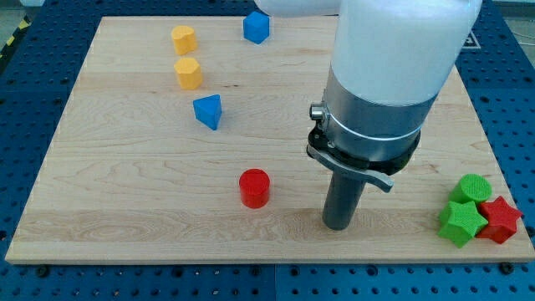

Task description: Slightly push the red circle to the bottom center of the board

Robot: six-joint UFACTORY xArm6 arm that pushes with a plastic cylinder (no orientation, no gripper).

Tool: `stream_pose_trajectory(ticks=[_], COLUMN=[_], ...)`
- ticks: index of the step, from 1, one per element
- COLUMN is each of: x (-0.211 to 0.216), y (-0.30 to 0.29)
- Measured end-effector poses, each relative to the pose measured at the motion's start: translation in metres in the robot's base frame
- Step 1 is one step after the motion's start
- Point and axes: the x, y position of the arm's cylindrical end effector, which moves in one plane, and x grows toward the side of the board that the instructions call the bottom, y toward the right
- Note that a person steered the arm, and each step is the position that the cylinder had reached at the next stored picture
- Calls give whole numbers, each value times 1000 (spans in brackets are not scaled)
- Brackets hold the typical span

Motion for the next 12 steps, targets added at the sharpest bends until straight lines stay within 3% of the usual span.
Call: stream_pose_trajectory(ticks=[3, 7, 8, 12], x=[0, -19, -55, -67], y=[-25, -151, -185, -128])
